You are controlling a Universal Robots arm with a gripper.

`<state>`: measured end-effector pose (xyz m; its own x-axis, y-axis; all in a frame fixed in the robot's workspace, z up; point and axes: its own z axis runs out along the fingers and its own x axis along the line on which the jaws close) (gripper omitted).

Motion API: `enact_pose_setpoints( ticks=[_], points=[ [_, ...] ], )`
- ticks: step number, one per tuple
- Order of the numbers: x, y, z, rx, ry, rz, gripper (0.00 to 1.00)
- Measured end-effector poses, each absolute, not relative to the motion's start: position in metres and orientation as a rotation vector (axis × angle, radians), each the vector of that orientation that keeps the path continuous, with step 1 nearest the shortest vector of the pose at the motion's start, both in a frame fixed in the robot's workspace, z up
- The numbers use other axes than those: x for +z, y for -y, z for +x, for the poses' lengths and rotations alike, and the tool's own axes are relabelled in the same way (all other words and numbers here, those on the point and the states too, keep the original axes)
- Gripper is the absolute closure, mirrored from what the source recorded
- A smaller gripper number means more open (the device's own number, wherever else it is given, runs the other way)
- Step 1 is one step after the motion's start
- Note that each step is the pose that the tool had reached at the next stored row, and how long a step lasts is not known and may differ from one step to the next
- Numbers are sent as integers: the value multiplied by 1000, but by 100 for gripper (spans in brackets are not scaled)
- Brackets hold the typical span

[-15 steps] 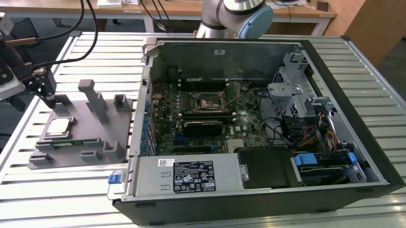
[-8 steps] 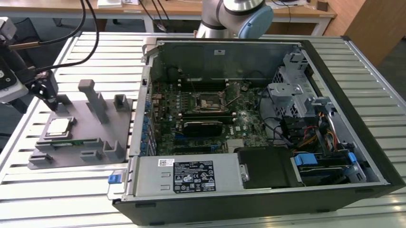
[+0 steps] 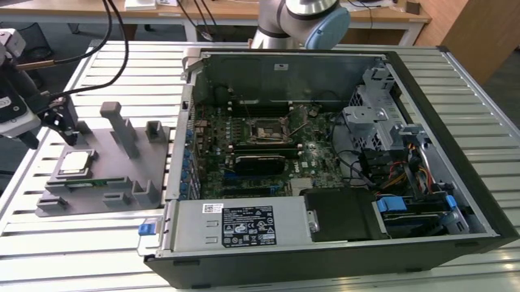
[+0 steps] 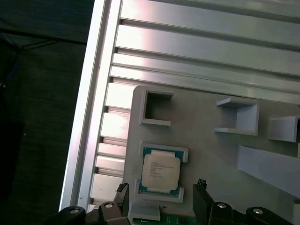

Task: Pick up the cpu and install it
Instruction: 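Pick up the cpu and move it towards the insertion slot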

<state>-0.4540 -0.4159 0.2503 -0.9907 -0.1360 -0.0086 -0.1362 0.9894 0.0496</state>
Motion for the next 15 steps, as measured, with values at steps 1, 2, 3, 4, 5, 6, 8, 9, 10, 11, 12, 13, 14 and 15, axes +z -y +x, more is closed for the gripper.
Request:
enact_pose_setpoints(
  ticks=[1,2,3,4,5,6,8,9,10,11,12,13,14,15],
  points=[
    [249,416,-454,79,-3128,-214,35],
    [247,416,-454,79,-3128,-214,35],
    [246,416,-454,78,-3128,-214,35],
    [244,416,-454,79,-3128,-214,35],
    [242,416,-454,79,-3128,-214,35],
    [240,416,-454,79,-3128,-214,35],
    [237,416,-454,78,-3128,-217,35],
    [235,416,-454,78,-3128,-221,35],
    [234,416,-454,79,-3128,-224,35],
    [232,416,-454,79,-3127,-226,35],
    [231,416,-454,79,-3127,-229,35],
    [229,416,-454,79,-3127,-231,35],
    [228,416,-454,79,-3127,-233,35],
    [227,415,-454,79,-3127,-235,35]
  ],
)
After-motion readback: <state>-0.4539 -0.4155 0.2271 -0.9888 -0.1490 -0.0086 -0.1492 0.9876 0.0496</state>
